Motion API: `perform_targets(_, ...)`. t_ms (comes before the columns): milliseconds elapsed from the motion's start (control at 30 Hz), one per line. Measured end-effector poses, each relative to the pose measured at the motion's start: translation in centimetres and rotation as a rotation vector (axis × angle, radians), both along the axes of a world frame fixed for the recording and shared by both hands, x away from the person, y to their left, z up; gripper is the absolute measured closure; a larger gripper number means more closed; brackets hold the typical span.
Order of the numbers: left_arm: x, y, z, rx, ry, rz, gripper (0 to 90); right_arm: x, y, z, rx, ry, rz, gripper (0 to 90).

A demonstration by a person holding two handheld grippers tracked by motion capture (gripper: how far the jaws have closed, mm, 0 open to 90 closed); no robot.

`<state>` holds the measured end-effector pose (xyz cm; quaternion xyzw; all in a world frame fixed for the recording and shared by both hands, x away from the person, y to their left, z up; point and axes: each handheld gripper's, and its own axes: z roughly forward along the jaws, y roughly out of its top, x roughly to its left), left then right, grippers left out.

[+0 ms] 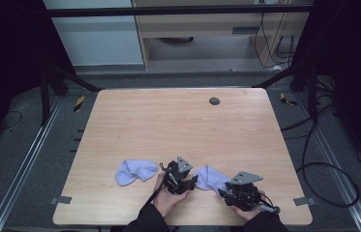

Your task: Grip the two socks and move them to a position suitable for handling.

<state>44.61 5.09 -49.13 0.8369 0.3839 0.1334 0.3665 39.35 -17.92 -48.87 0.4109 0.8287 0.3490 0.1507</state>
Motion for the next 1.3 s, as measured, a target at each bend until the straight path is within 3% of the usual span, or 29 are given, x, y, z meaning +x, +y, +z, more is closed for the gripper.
perform_targets(233, 0.1, -0.4, -0.4, 0.007, 0.018, -0.010, 61.6, 0.1, 0.4, -0.4, -0.012, 0.034, 0.023, 65.5)
perform_targets(433, 0.1, -0.5, -0.5, 0.011, 0.025, -0.007, 66.6, 0.2, 0.4, -0.5, 0.000, 0.051, 0.033, 74.6)
perform_targets(633, 0.1, -0.7, -0.5, 0.023, 0.024, -0.005, 77.6, 0.3, 0.6, -0.4, 0.007, 0.067, 0.047, 85.9)
perform_targets(800, 0.1, -0.9, -0.4, 0.029, 0.024, -0.013, 83.2, 0.4, 0.6, -0.3, 0.017, 0.069, 0.042, 86.7)
perform_targets(967, 0.1, -0.8, -0.4, 0.023, 0.021, -0.024, 87.8, 0.2, 0.4, 0.6, 0.065, 0.031, 0.034, 86.9)
perform_targets(1067, 0.1, -0.6, -0.4, 0.011, 0.023, -0.037, 88.5, 0.2, -0.1, 1.7, 0.125, -0.026, 0.000, 86.9)
perform_targets(1100, 0.1, -0.6, -0.4, 0.011, 0.023, -0.037, 88.6, 0.2, -0.1, 1.7, 0.125, -0.026, 0.000, 86.9)
perform_targets(1300, -0.1, -0.5, -0.3, 0.011, 0.023, -0.063, 88.9, 1.4, -0.5, 3.2, 0.188, -0.092, -0.107, 87.0)
